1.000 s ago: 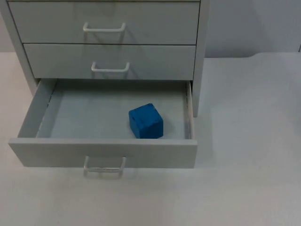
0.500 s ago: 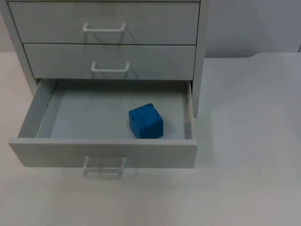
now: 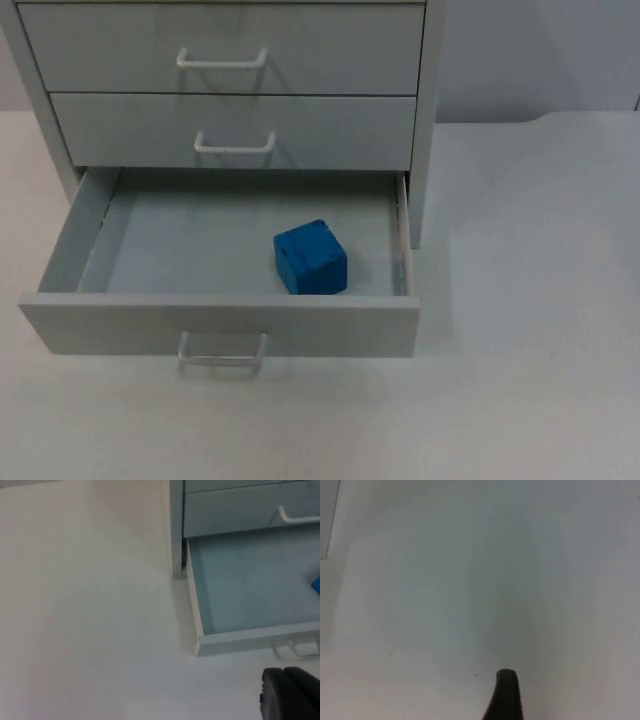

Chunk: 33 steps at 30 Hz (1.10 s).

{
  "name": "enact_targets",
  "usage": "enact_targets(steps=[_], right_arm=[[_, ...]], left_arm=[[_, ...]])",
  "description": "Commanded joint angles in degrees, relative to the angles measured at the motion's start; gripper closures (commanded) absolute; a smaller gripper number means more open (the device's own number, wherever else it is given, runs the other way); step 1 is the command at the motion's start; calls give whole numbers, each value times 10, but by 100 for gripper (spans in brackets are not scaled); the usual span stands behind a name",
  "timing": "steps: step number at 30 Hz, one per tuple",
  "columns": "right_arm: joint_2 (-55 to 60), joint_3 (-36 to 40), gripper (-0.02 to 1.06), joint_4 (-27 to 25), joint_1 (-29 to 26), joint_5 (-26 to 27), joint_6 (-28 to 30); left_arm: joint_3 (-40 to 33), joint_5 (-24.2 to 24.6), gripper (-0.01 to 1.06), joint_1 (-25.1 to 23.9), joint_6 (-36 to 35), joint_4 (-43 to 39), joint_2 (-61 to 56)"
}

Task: Open the drawer with the left hand, place the block into the drawer with the right hand, then close the drawer with the left hand.

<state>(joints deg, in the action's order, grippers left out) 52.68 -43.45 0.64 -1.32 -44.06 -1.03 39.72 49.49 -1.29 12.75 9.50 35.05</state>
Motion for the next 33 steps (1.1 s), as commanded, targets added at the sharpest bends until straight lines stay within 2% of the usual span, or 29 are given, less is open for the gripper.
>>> enact_targets(steps=[1, 6, 10, 14, 15, 17, 20, 21, 25, 26, 30, 32, 33], right_arm=[[-3, 1, 40, 2, -1, 4, 6], [-3, 1, 40, 2, -1, 6, 6], [-3, 1, 40, 3, -1, 9, 6], [-3, 1, 40, 3, -1, 10, 6], [-3, 1, 40, 3, -1, 10, 6], [-3, 1, 40, 3, -1, 11, 6], [-3, 1, 40, 5, -1, 12, 6], [-3, 1, 40, 5, -1, 12, 6], [-3, 1, 40, 5, -1, 13, 6], [-3, 1, 40, 5, -1, 13, 6], [-3, 1, 40, 5, -1, 13, 6], [-3, 1, 40, 5, -1, 14, 6], [-3, 1, 40, 5, -1, 14, 6]], left_arm=[[12, -8, 105, -1, 46, 31, 24], [47, 2, 105, 1, 92, 48, 83], [82, 3, 105, 30, 96, 38, 131], [120, -10, 105, 109, 94, -1, 200], [120, -10, 105, 109, 94, -1, 200], [121, -22, 105, 146, 86, -27, 217], [119, -24, 105, 242, 17, -155, 255], [119, -24, 105, 242, 17, -155, 255], [103, -40, 105, 356, -31, -319, 283], [103, -40, 105, 356, -31, -319, 283], [28, -116, 105, 426, -83, -419, 286], [-11, -153, 105, 438, -90, -445, 286], [-11, -153, 105, 438, -90, -445, 286]])
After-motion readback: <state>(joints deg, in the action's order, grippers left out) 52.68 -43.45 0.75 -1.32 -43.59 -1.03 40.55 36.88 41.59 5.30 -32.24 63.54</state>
